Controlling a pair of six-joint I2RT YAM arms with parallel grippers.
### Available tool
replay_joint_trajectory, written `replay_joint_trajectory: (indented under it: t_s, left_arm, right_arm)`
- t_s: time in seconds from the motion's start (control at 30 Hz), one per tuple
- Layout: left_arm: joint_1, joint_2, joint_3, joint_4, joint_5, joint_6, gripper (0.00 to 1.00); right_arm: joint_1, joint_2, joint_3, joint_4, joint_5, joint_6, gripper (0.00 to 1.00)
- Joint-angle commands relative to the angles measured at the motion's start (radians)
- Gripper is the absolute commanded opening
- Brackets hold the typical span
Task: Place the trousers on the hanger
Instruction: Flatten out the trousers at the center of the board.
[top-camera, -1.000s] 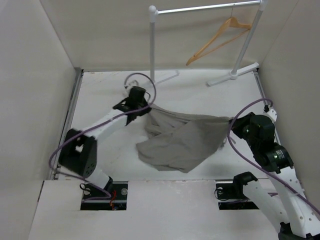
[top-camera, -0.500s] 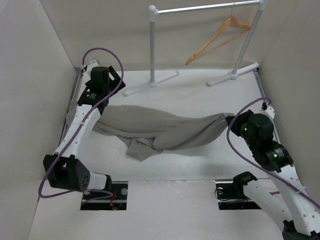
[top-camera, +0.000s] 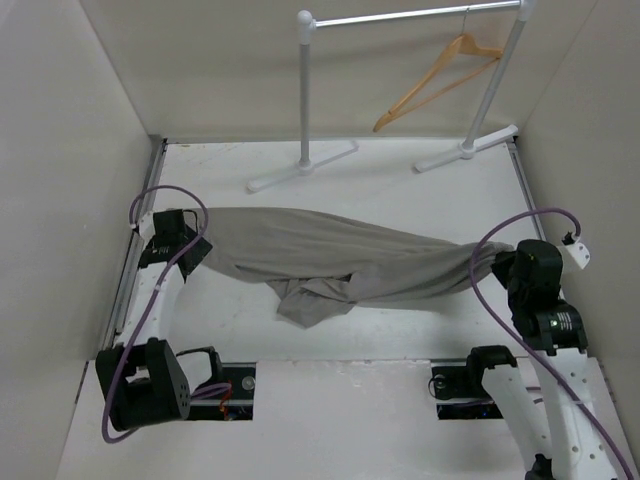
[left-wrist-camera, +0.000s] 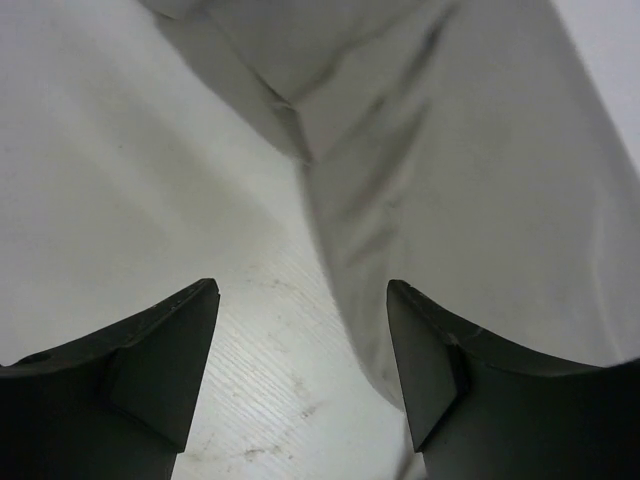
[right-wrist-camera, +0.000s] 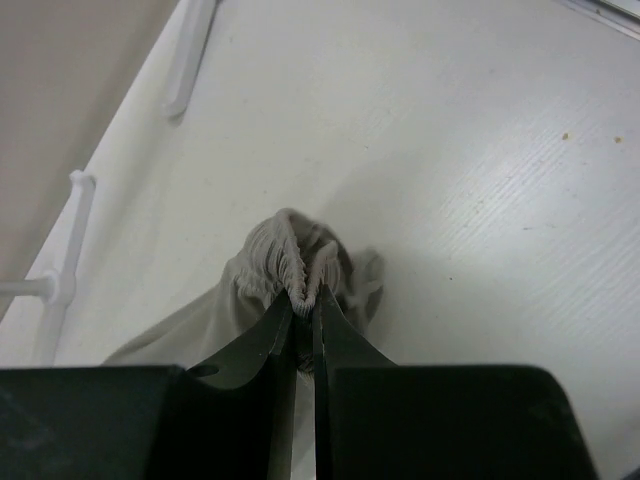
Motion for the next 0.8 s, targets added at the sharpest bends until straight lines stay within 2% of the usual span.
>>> replay_joint_trajectory:
  t_s: [0.0, 0.07, 0.17, 0.27, 0.47, 0.57, 0.63, 0.77]
  left_arm:
    - [0.066, 0.050, -0.012, 0.103, 0.014, -0.070, 0.64]
    - [0.071, 0.136, 0.054, 0.178, 0.046, -0.089, 0.62]
    - [0.026, 0.245, 0.133, 0.189, 0.037, -0.075, 0.59]
    - [-0.018, 0.381, 0.183, 0.166, -0.024, -0.060, 0.48]
    - [-0.067, 0.448, 0.158, 0.165, -0.040, -0.086, 0.37]
    - [-0.086, 0.428, 0.134, 0.128, -0.058, -0.120, 0.31]
    - [-0.093, 0.417, 0.114, 0.128, -0.081, -0.118, 0.17]
    - [-0.080, 0.385, 0.137, 0.073, -0.084, -0.104, 0.02]
  right_arm:
    - [-0.011, 0.011, 0.006, -0.025, 0.053, 0.009, 0.00]
    - [-0.032, -0.024, -0.041, -0.017, 0.039, 0.001, 0.00]
    - [-0.024, -0.058, -0.083, -0.005, 0.022, 0.004, 0.00]
    - [-0.018, -0.110, -0.164, 0.024, -0.065, 0.009, 0.01]
    - [0.005, -0.120, -0.158, 0.039, -0.098, 0.004, 0.02]
    - [0.012, -0.111, -0.152, 0.041, -0.102, 0.004, 0.03]
    - [0.015, -0.112, -0.161, 0.047, -0.107, 0.007, 0.03]
    - [0.020, -0.120, -0.156, 0.049, -0.111, 0.009, 0.04]
